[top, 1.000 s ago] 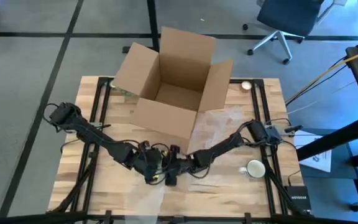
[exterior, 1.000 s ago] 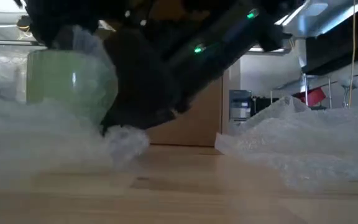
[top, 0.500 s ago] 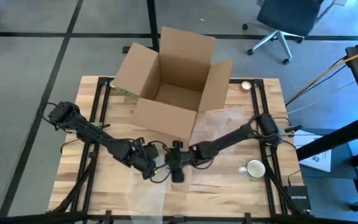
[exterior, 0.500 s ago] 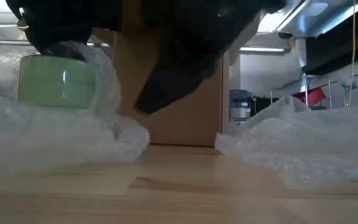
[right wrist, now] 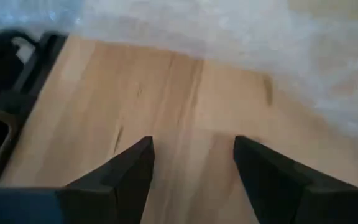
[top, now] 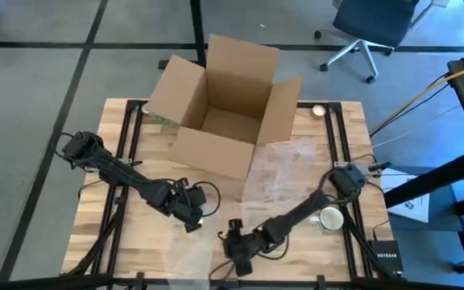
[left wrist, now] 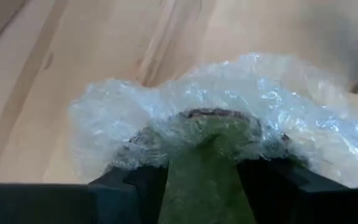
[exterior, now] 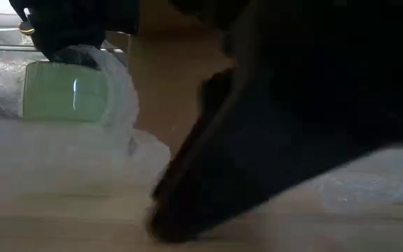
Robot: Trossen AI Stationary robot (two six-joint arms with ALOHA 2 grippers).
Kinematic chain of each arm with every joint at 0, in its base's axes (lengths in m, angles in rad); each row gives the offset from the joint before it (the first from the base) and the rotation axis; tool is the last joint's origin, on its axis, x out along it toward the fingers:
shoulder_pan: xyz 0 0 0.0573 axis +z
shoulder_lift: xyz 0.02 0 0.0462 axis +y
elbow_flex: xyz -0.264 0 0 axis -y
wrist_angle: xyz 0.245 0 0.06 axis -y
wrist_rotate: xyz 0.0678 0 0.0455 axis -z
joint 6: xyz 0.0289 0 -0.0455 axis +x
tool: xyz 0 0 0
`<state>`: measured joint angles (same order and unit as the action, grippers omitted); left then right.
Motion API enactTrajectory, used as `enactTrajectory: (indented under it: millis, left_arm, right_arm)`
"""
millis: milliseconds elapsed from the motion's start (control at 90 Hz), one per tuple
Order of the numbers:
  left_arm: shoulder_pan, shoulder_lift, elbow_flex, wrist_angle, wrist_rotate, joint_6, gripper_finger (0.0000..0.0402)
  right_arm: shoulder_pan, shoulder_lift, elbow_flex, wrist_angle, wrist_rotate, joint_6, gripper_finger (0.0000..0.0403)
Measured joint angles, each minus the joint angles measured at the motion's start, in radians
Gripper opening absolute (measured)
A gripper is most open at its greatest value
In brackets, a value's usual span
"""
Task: Wrap mug
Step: Wrap the green mug with bubble wrap
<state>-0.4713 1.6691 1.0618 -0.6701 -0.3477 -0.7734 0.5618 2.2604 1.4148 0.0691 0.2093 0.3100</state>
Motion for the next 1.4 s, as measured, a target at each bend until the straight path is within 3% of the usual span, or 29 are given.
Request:
enactTrajectory:
  millis: [133, 322, 533, 756, 967, 1056, 1233, 1311, 1400]
  left_arm:
    - [0.003, 0.001, 0.001, 0.009, 0.0, -0.002, 0.017]
    - [0.001, 0.001, 0.001, 0.024, -0.002, -0.028, 0.017]
    - [-0.002, 0.001, 0.002, 0.029, 0.008, -0.038, 0.017]
    - [-0.003, 0.002, 0.002, 0.036, 0.006, -0.037, 0.017]
    - [-0.001, 0.002, 0.002, 0.034, 0.008, -0.034, 0.017]
    - [-0.001, 0.002, 0.002, 0.034, 0.012, -0.035, 0.017]
    - [-0.005, 0.001, 0.002, 0.037, 0.011, -0.036, 0.017]
    - [-0.006, 0.001, 0.002, 0.04, 0.006, -0.032, 0.017]
    - [-0.001, 0.0, 0.001, 0.051, 0.005, -0.027, 0.017]
  right_arm:
    - [-0.04, 0.072, 0.023, 0.194, 0.03, -0.053, 0.021]
    - [-0.107, 0.102, 0.114, 0.203, 0.096, -0.099, 0.0211]
    - [-0.083, -0.04, 0.124, 0.099, 0.09, -0.143, 0.0211]
    - [-0.037, -0.109, 0.122, 0.094, 0.23, -0.187, 0.0211]
    - [0.003, -0.126, 0.121, -0.271, 0.115, -0.029, 0.0211]
    - [0.041, -0.131, 0.118, -0.342, 0.059, 0.046, 0.0211]
    - [0.05, -0.038, 0.065, -0.251, 0.138, 0.113, 0.0211]
    - [0.036, 0.0, 0.073, -0.103, 0.135, 0.109, 0.0211]
    - [0.017, 0.071, 0.075, 0.054, 0.059, 0.068, 0.0211]
